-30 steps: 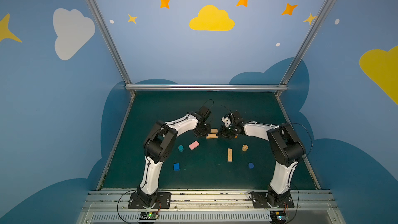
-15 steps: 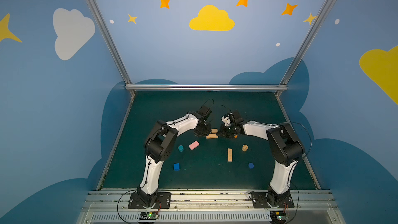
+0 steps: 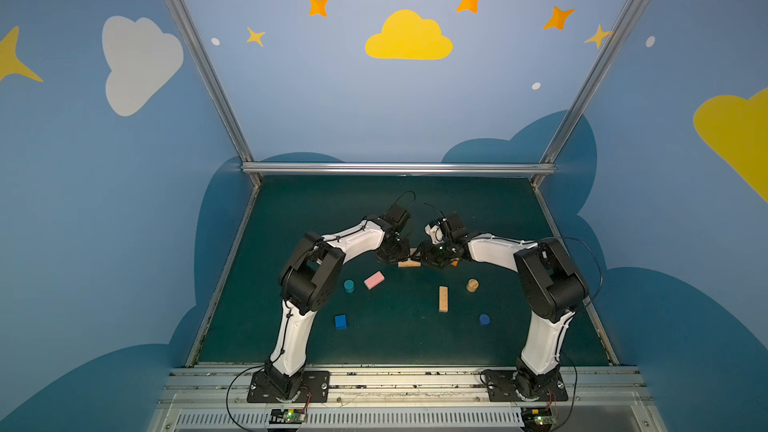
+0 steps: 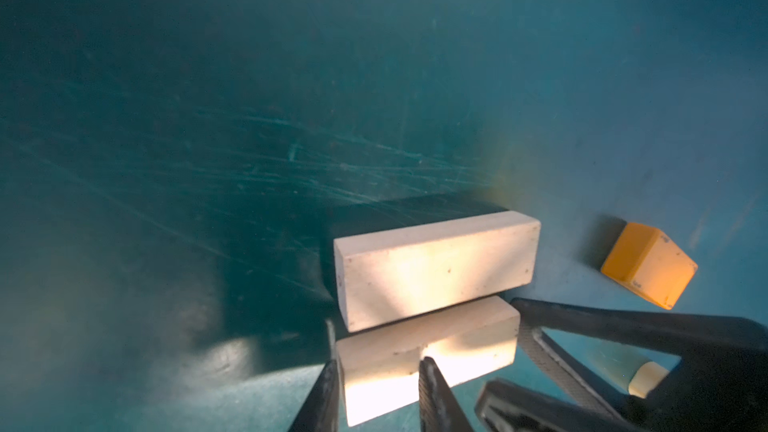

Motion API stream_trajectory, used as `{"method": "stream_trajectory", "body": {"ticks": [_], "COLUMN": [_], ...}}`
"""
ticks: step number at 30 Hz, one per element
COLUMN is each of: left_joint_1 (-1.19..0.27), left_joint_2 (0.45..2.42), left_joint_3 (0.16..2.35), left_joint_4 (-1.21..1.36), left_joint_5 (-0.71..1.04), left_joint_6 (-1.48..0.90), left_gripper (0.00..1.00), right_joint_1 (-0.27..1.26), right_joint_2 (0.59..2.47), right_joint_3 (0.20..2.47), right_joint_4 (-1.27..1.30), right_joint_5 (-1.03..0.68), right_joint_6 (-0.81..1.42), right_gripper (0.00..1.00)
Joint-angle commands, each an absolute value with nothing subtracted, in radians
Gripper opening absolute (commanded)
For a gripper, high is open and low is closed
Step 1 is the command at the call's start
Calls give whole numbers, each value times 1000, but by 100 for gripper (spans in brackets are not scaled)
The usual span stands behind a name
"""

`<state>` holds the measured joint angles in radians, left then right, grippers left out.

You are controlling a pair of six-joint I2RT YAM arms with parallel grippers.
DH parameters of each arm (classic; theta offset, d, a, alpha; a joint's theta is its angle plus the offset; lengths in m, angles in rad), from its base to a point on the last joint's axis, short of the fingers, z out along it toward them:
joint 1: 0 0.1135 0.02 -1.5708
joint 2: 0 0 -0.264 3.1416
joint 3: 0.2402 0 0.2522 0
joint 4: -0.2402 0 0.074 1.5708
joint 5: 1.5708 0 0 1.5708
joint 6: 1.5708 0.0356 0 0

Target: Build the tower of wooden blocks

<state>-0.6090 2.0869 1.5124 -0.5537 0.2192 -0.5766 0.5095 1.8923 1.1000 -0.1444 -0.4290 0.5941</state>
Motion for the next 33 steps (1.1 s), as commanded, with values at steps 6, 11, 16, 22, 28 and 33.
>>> {"method": "stream_trajectory", "body": {"ticks": [6, 11, 16, 22, 28, 33], "left_joint_1": [-606, -599, -588, -580, -575, -566], "left_joint_2": [1999, 1927, 1840, 1736, 1669, 1640], "left_joint_3": [1500, 1479, 1439, 1364, 1310, 1278], "left_joint_4": [-563, -573, -571, -540, -529, -523], "left_joint_5": [168, 142, 122, 106, 89, 84], "left_joint_6": [-560, -555, -556, -575, -583, -587], "left_gripper": [39, 39, 39, 38, 38, 38], "right_joint_1": [511, 547, 601, 661, 689, 702], "right_joint_2": [1787, 1733, 1711, 1726, 1781, 1817], "right_joint_3": [1066, 1004, 924, 827, 788, 791], "right_joint_4": [-182, -177, -123, 49, 193, 209], "right_joint_5": [-414, -403, -395, -337, -290, -238], "right_joint_6": [589, 609, 671, 778, 859, 893], "right_gripper": [59, 29, 0, 0, 0, 0]}}
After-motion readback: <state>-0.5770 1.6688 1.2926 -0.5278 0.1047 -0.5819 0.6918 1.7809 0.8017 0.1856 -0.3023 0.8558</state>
